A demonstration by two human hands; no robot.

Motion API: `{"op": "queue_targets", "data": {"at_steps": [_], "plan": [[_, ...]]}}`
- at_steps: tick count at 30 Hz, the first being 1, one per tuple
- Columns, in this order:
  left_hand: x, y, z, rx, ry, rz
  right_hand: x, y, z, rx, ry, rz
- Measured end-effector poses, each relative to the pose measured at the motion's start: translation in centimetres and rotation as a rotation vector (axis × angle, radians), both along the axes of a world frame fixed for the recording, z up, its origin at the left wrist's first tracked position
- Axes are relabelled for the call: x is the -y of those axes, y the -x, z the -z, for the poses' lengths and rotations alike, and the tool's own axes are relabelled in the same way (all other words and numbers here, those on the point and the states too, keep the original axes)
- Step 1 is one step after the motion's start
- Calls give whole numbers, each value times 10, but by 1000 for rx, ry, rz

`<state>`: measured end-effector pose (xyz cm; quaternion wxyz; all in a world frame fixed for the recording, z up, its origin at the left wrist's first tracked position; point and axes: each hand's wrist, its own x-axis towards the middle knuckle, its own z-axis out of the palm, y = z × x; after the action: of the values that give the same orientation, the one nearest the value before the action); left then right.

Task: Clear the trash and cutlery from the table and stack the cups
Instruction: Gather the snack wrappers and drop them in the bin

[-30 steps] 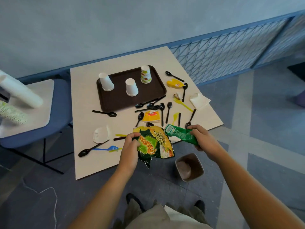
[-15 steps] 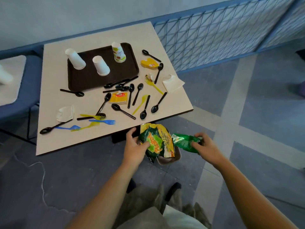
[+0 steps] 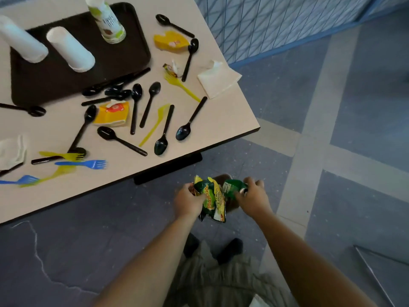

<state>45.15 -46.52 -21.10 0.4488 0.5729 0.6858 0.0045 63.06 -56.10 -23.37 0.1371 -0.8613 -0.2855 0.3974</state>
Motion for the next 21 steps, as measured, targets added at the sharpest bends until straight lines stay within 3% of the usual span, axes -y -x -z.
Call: {"op": "queue_targets", "data": {"at_steps": [10, 17, 21], "plan": [[-9, -34, 157, -101, -54, 202, -16, -5, 142, 54, 71, -130], [-6, -44, 216, -114, 49, 259, -18, -1, 194, 45, 97, -167], [0, -41, 237, -14, 222, 282, -15, 1, 210, -16, 155, -248]]}}
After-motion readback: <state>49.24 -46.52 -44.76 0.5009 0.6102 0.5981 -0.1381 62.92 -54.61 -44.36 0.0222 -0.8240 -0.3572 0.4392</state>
